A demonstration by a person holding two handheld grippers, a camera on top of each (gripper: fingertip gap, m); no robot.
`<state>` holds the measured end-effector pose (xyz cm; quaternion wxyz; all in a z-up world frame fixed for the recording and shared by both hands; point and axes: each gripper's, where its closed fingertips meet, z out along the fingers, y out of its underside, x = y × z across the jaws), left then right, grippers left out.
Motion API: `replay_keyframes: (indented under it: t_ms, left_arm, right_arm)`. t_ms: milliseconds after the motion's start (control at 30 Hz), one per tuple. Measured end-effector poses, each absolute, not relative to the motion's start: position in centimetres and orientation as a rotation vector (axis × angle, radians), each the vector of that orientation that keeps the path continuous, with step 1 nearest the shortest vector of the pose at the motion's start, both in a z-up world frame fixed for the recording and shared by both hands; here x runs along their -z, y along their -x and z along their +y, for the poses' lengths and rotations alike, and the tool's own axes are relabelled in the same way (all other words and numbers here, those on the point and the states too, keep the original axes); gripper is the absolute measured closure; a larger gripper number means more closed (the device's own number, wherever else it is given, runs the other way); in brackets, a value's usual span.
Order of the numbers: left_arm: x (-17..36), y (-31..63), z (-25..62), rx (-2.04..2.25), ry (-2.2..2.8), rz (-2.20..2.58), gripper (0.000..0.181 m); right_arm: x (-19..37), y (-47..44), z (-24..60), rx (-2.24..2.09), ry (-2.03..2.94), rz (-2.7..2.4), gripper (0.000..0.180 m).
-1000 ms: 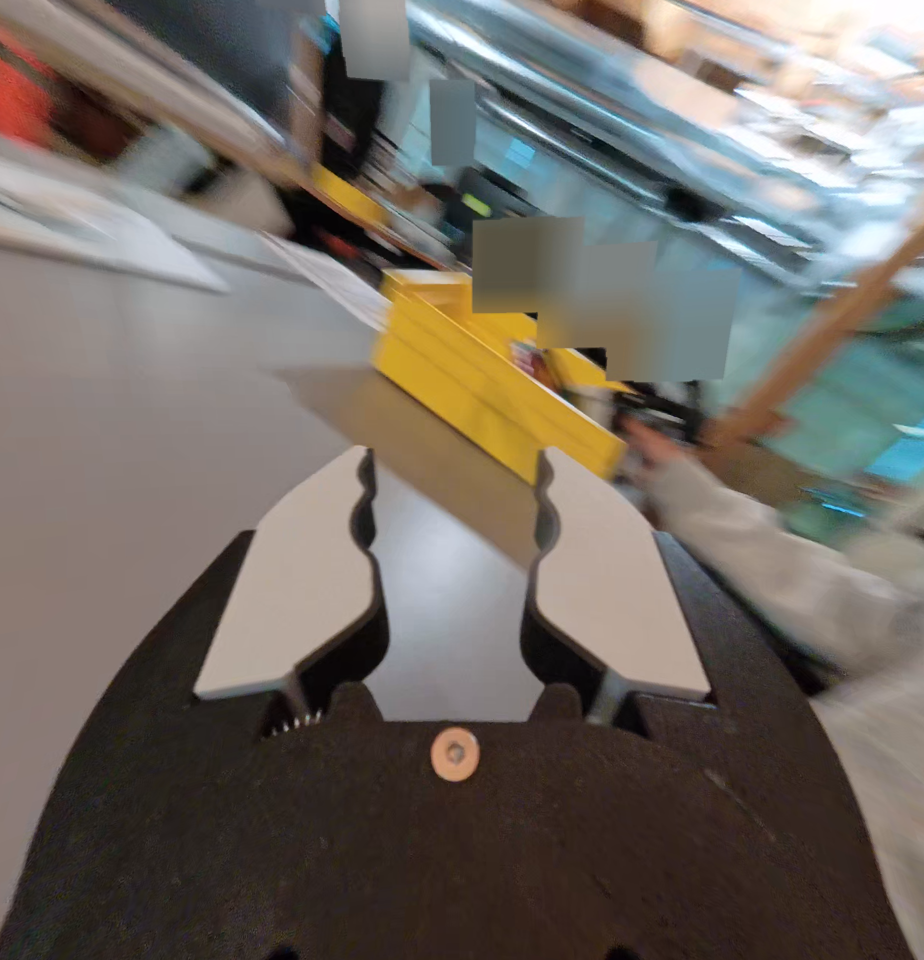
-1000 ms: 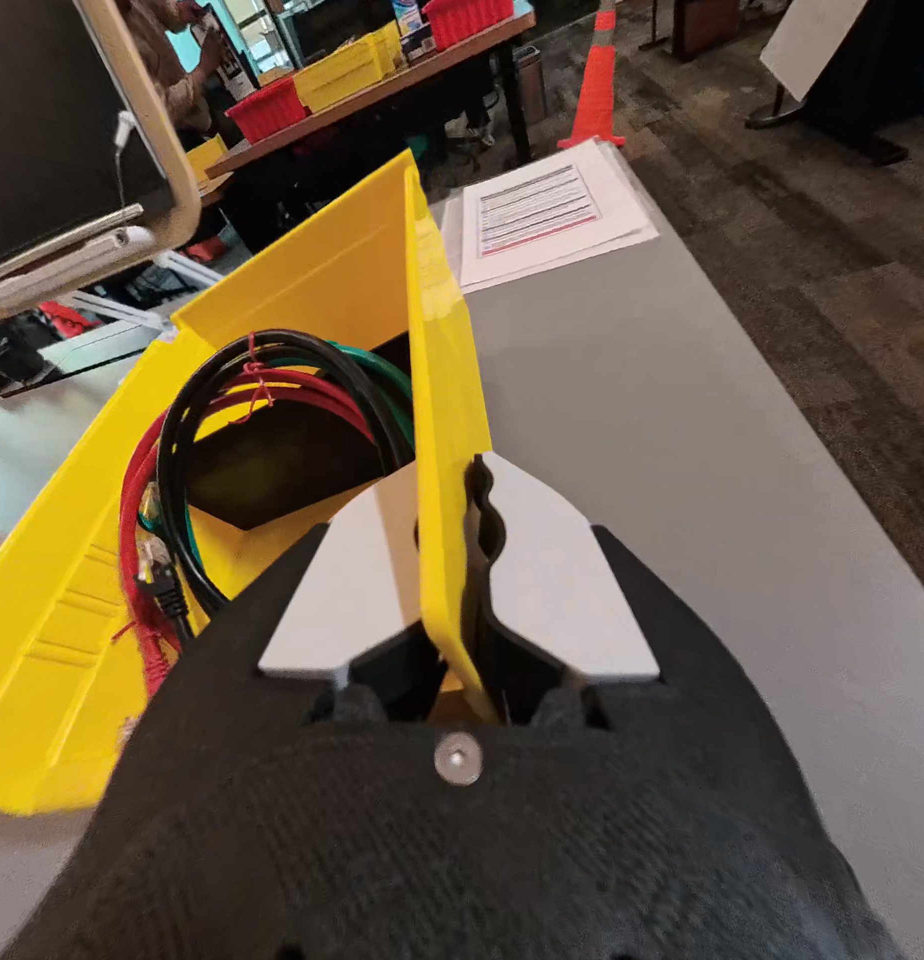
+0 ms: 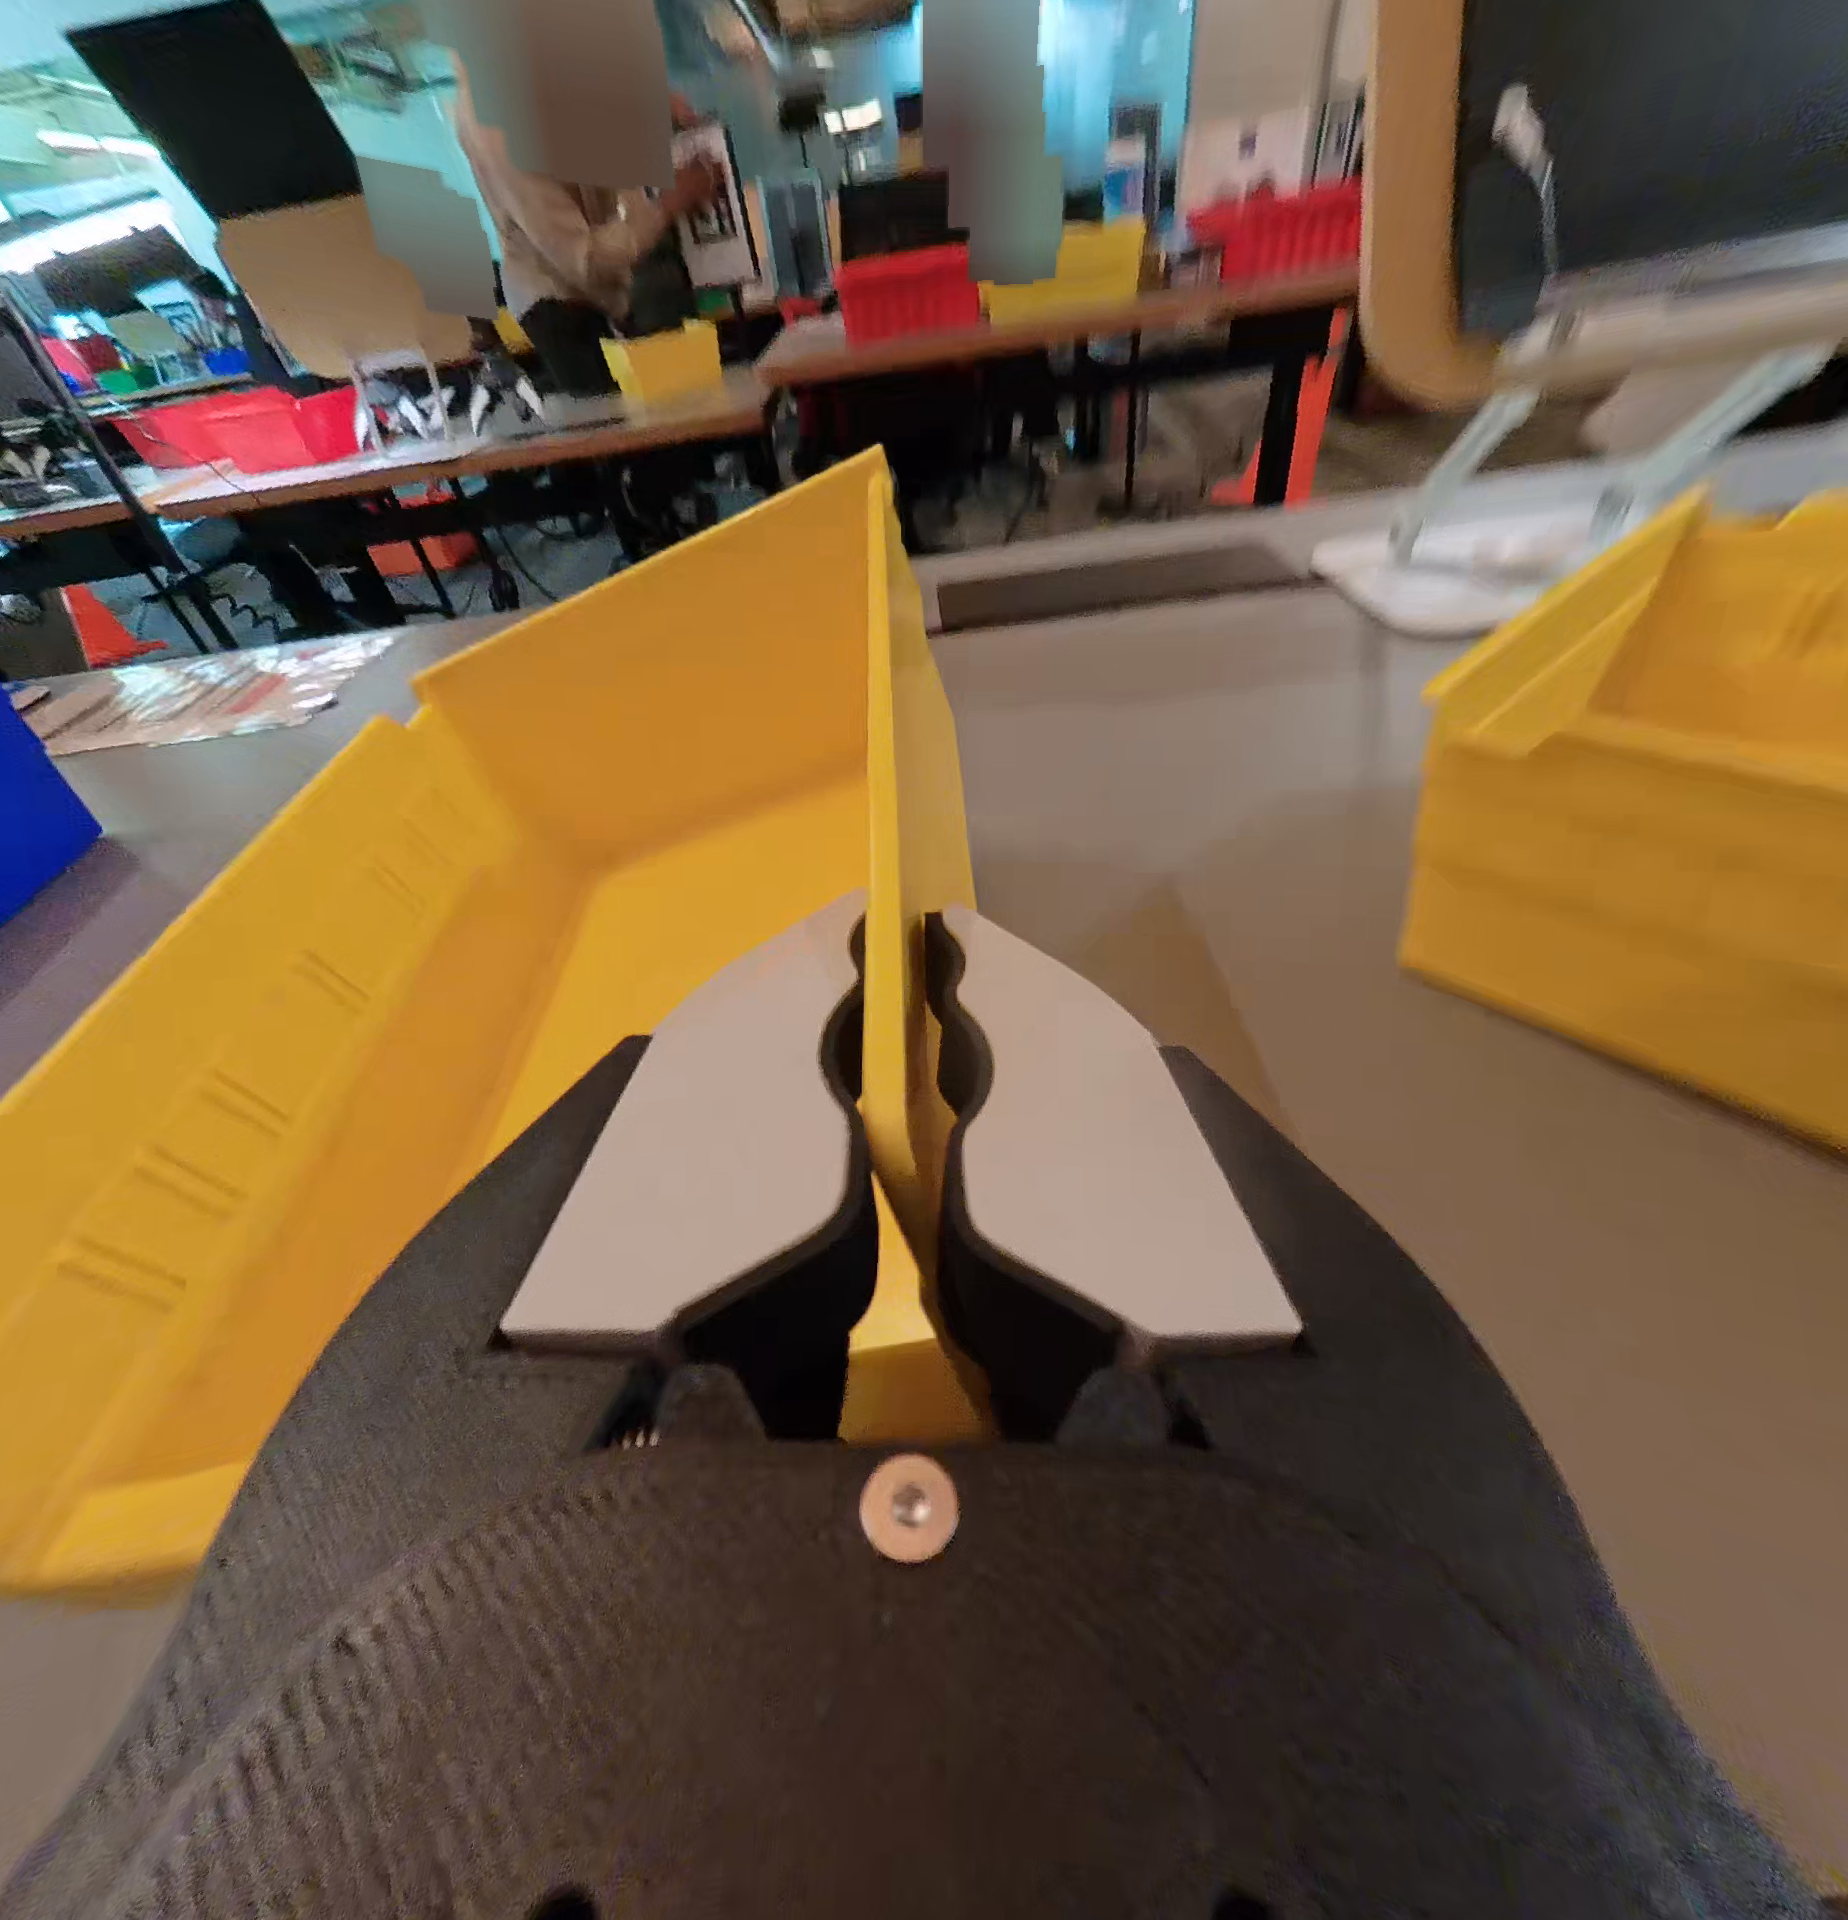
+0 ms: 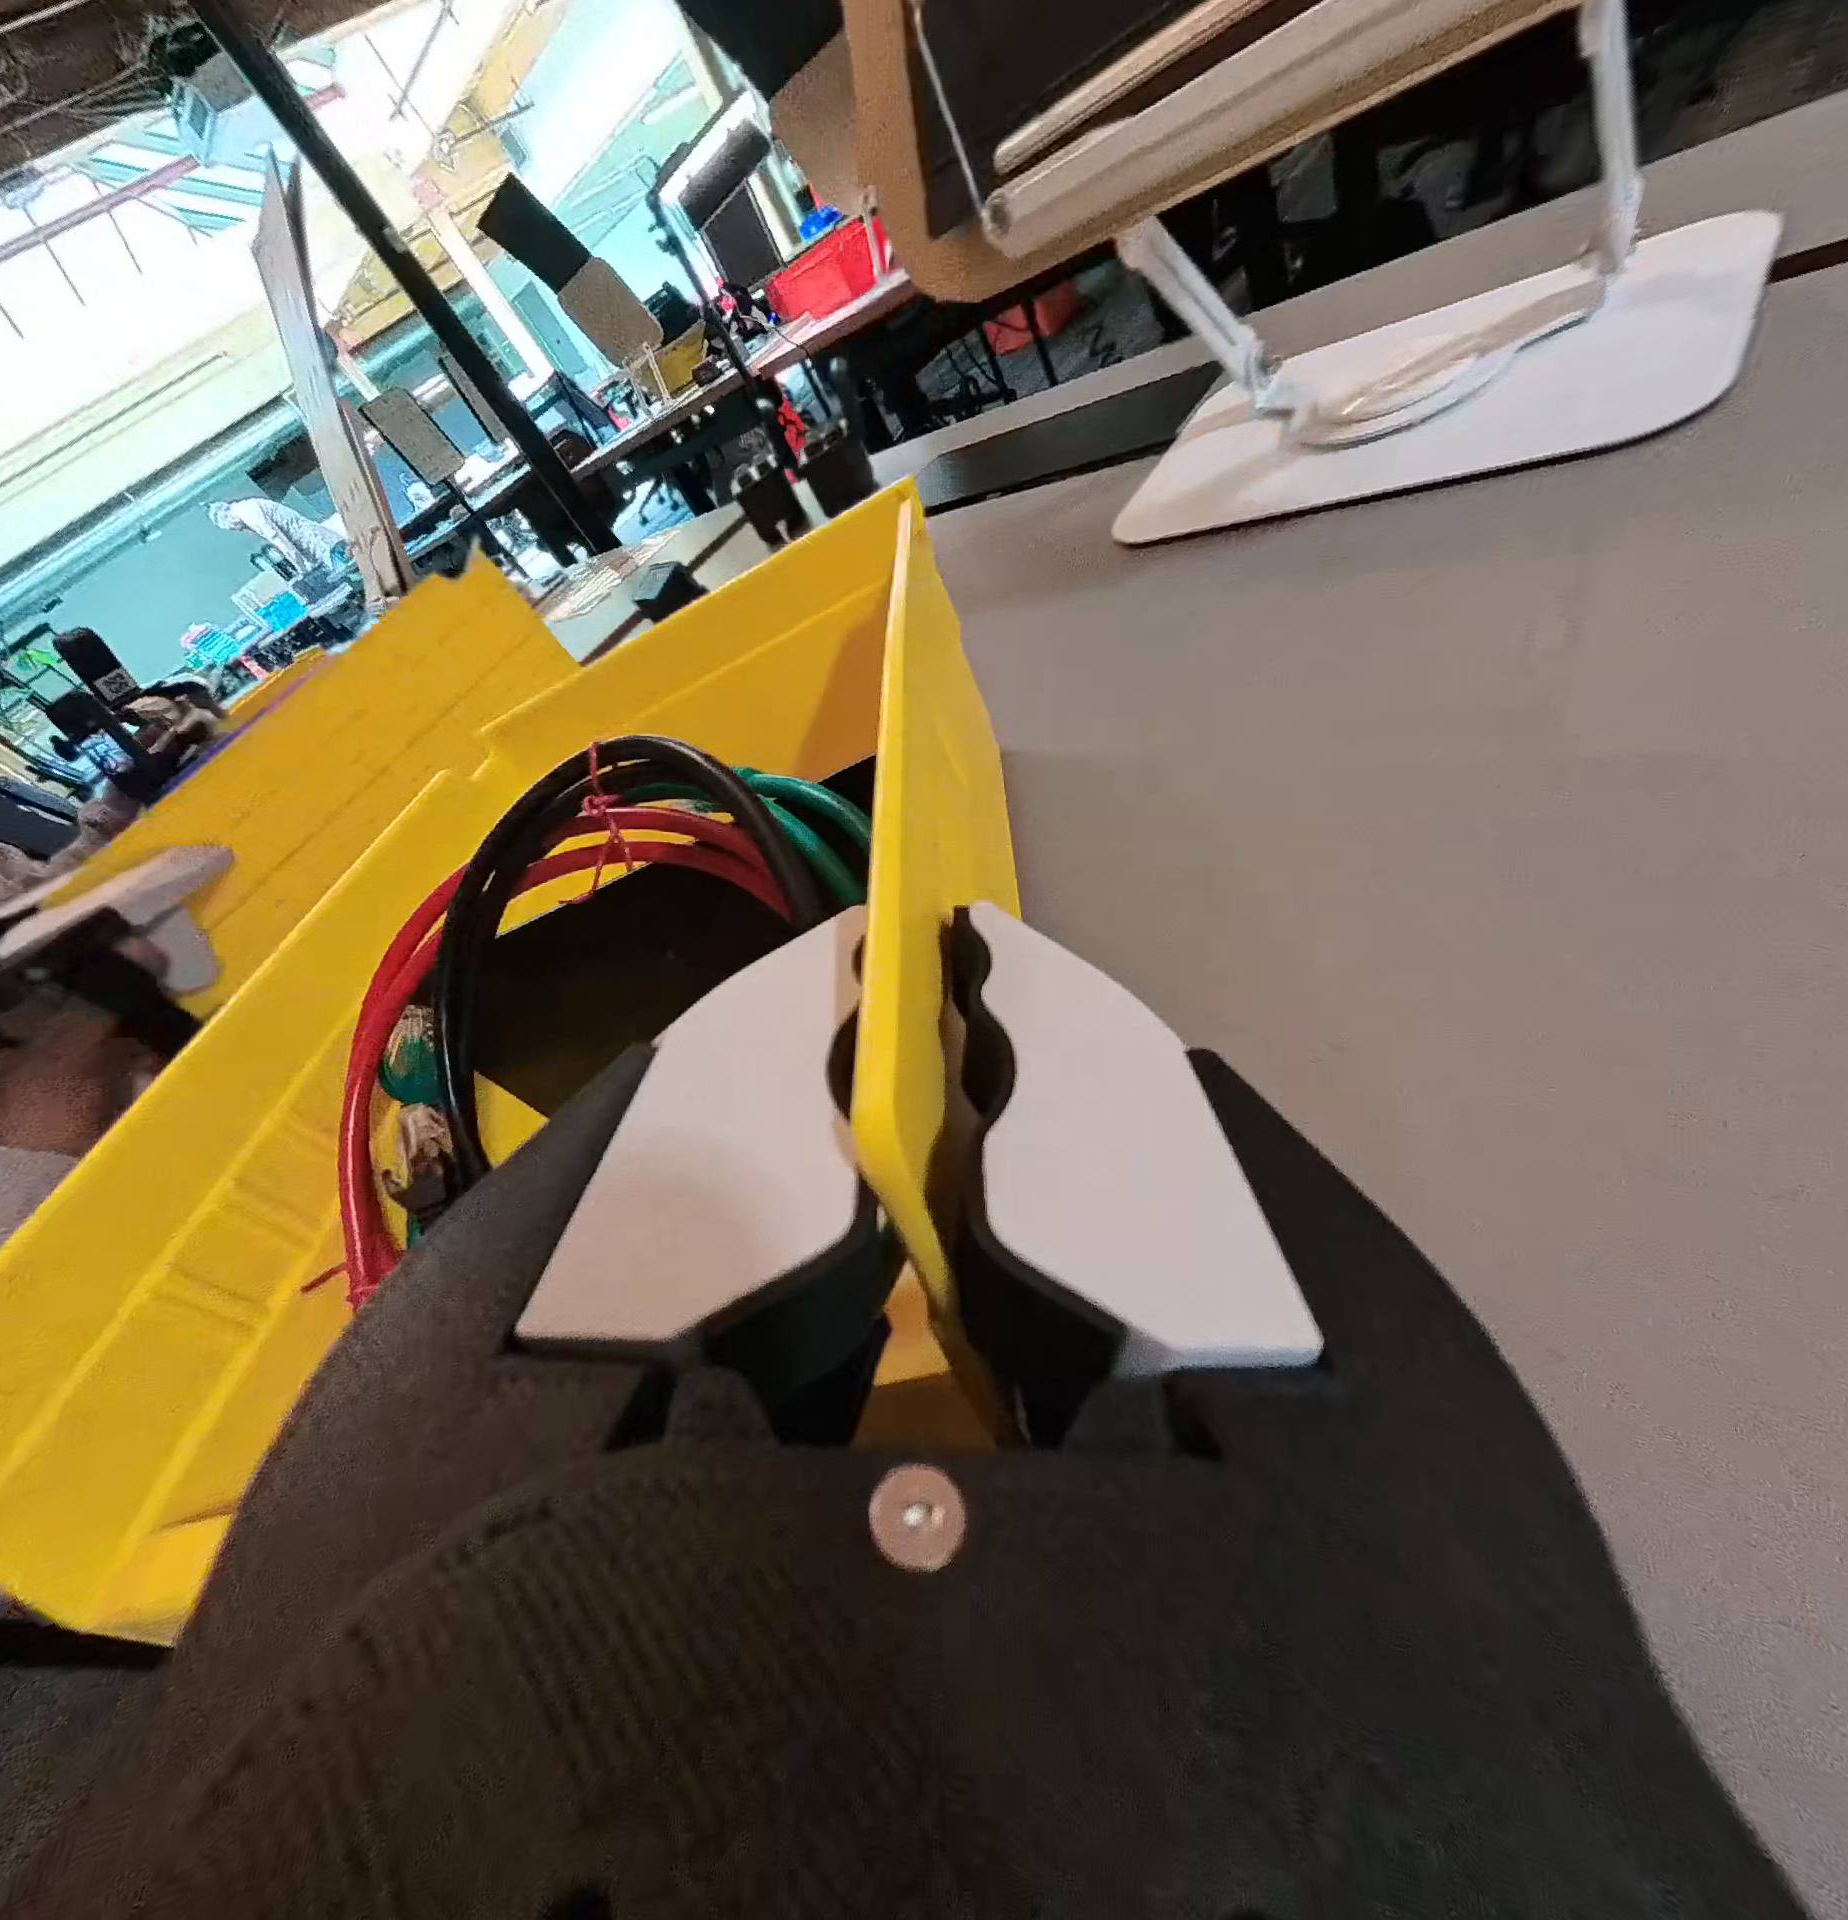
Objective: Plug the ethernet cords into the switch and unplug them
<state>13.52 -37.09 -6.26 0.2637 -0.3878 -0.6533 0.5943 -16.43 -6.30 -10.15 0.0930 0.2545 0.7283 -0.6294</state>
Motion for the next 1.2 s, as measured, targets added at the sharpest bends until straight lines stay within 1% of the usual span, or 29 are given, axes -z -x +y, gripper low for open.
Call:
replay_keyframes:
  t_ms: [33, 133, 233, 267, 300, 333, 367, 467, 567, 633, 800, 933, 1000, 1033, 1100, 1133, 1167, 1200]
  left_arm:
    - [5.0, -14.4, -37.0, -1.622, 0.994, -1.746, 0.177]
    - [2.6, -16.9, -37.4, -1.651, 0.9, -1.747, 0.176]
    - [1.0, -18.8, -38.1, -1.7, 0.923, -1.78, 0.176]
    - [0.3, -19.4, -38.2, -1.718, 0.931, -1.787, 0.175]
    - [-0.5, -19.9, -38.2, -1.741, 0.929, -1.787, 0.175]
    - [-1.4, -20.5, -38.1, -1.762, 0.913, -1.777, 0.175]
    - [-2.4, -21.1, -38.1, -1.781, 0.888, -1.759, 0.175]
    - [-5.5, -22.6, -37.4, -1.825, 0.809, -1.682, 0.175]
    - [-8.1, -23.5, -36.6, -1.846, 0.735, -1.611, 0.175]
    - [-9.3, -23.7, -36.1, -1.852, 0.727, -1.58, 0.174]
    - [-10.9, -24.6, -35.6, -1.839, 0.687, -1.519, 0.175]
    - [-11.1, -25.0, -35.9, -1.836, 0.67, -1.503, 0.175]
    - [-11.0, -24.9, -36.0, -1.835, 0.673, -1.508, 0.175]
    - [-10.9, -24.8, -36.1, -1.831, 0.677, -1.512, 0.175]
    - [-10.6, -24.6, -36.2, -1.816, 0.688, -1.519, 0.175]
    - [-10.5, -24.6, -36.2, -1.807, 0.69, -1.52, 0.175]
    - [-10.5, -24.6, -36.3, -1.796, 0.688, -1.52, 0.175]
    - [-10.5, -24.6, -36.3, -1.787, 0.683, -1.517, 0.175]
  right_arm:
    - [10.1, 15.7, -7.0, 1.873, -0.742, 2.168, 0.167]
    - [10.4, 13.4, -9.0, 1.877, -0.713, 2.14, 0.164]
    - [10.6, 10.4, -11.3, 1.819, -0.699, 2.063, 0.159]
    - [10.2, 9.1, -12.1, 1.806, -0.651, 2.037, 0.149]
    - [9.8, 7.8, -13.0, 1.803, -0.585, 2.043, 0.135]
    - [9.7, 6.7, -13.8, 1.808, -0.531, 2.089, 0.126]
    - [9.9, 6.0, -14.6, 1.815, -0.494, 2.154, 0.126]
    - [10.2, 4.2, -17.0, 1.828, -0.506, 2.198, 0.135]
    - [10.5, 3.8, -19.7, 1.818, -0.746, 2.12, 0.156]
    - [10.4, 3.3, -22.0, 1.884, -0.77, 2.141, 0.171]
    - [10.3, 2.0, -28.8, 1.914, -0.869, 2.1, 0.17]
    - [10.2, 1.6, -34.1, 1.927, -0.961, 2.075, 0.169]
    - [9.9, 0.1, -36.8, 1.861, -0.973, 1.994, 0.161]
    - [9.5, -1.2, -38.2, 1.808, -0.959, 1.921, 0.152]
    - [8.2, -4.2, -40.2, 1.694, -0.856, 1.776, 0.123]
    - [7.4, -5.4, -40.5, 1.667, -0.779, 1.732, 0.116]
    - [6.7, -6.0, -40.4, 1.672, -0.716, 1.71, 0.121]
    - [6.3, -6.0, -40.0, 1.698, -0.683, 1.711, 0.121]
